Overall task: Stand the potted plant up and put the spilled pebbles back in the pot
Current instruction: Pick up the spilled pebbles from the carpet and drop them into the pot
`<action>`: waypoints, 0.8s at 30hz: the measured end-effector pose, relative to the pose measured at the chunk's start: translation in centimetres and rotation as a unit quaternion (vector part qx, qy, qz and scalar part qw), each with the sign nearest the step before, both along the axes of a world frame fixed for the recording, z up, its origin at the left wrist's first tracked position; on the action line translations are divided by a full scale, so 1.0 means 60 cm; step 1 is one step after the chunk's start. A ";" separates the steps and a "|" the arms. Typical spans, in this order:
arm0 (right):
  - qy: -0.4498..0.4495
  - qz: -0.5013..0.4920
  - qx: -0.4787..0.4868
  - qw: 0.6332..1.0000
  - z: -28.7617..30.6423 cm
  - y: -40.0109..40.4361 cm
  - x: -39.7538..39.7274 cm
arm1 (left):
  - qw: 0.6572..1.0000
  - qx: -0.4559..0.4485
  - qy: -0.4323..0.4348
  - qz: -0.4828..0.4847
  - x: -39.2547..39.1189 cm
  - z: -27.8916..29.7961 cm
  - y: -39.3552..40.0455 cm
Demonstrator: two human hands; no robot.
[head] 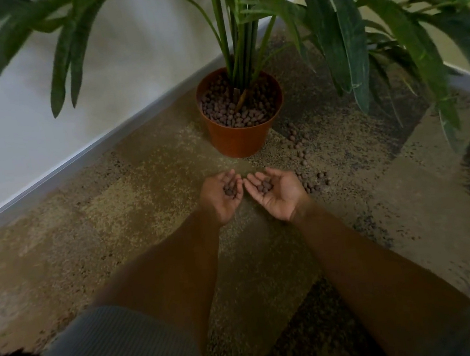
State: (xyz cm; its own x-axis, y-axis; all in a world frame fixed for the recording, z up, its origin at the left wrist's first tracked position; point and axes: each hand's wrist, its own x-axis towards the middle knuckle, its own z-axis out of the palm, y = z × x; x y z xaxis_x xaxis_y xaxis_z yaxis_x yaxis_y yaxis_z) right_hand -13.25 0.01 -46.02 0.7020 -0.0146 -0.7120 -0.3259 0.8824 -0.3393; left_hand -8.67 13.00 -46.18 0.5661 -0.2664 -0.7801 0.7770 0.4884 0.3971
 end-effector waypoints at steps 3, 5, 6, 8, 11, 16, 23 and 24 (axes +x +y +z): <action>0.017 -0.027 -0.023 0.999 0.018 0.005 0.007 | 0.997 -0.028 0.005 0.071 0.005 0.008 -0.004; 0.012 -0.042 -0.028 0.999 0.033 0.006 0.012 | 0.993 -0.049 -0.002 0.108 0.012 0.018 -0.008; 0.002 -0.051 -0.024 0.998 0.041 0.007 0.016 | 0.990 -0.064 -0.010 0.124 0.017 0.028 -0.012; -0.034 -0.074 -0.007 0.997 0.061 0.010 0.026 | 0.983 -0.091 -0.032 0.158 0.027 0.057 -0.021; -0.091 -0.104 0.011 0.990 0.109 0.015 0.048 | 0.970 -0.117 -0.071 0.203 0.044 0.113 -0.040; -0.143 -0.119 0.032 0.982 0.173 0.016 0.085 | 0.952 -0.156 -0.128 0.231 0.068 0.180 -0.066; -0.155 -0.136 0.028 0.978 0.176 0.004 0.122 | 0.963 -0.177 -0.123 0.160 0.083 0.206 -0.069; -0.158 -0.130 0.030 0.978 0.173 0.001 0.122 | 0.964 -0.175 -0.123 0.155 0.080 0.210 -0.068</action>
